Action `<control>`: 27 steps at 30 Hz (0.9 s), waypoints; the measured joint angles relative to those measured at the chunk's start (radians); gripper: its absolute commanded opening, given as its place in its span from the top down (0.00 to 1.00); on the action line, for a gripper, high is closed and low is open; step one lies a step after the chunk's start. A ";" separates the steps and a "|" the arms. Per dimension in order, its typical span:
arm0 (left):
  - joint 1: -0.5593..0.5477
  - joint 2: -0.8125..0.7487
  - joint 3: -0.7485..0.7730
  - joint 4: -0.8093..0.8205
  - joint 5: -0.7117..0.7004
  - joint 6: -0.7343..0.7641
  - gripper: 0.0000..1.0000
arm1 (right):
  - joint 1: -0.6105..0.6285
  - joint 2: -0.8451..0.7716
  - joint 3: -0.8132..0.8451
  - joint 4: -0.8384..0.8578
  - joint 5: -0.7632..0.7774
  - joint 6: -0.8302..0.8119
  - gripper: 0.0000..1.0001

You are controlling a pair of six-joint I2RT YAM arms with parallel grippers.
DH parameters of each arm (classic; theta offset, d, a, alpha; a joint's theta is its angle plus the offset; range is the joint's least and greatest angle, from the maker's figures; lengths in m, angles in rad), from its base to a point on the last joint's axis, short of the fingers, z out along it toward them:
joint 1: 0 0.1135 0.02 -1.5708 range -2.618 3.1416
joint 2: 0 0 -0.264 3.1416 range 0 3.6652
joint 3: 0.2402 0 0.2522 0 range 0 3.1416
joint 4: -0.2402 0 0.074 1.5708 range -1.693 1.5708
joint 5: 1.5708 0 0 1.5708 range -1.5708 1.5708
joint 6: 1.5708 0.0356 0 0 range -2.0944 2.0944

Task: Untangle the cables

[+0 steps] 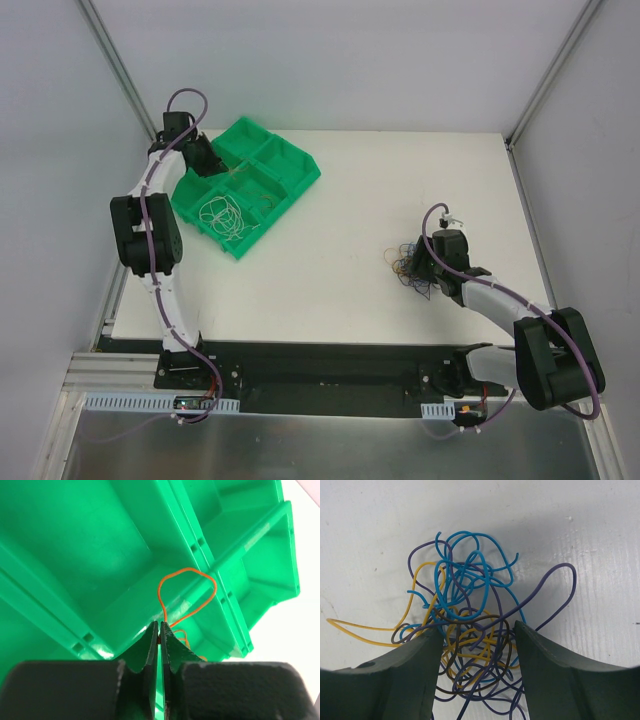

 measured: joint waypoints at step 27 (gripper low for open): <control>-0.211 -0.135 -0.251 0.006 -0.115 0.160 0.81 | 0.000 0.006 0.000 0.013 -0.010 -0.003 0.38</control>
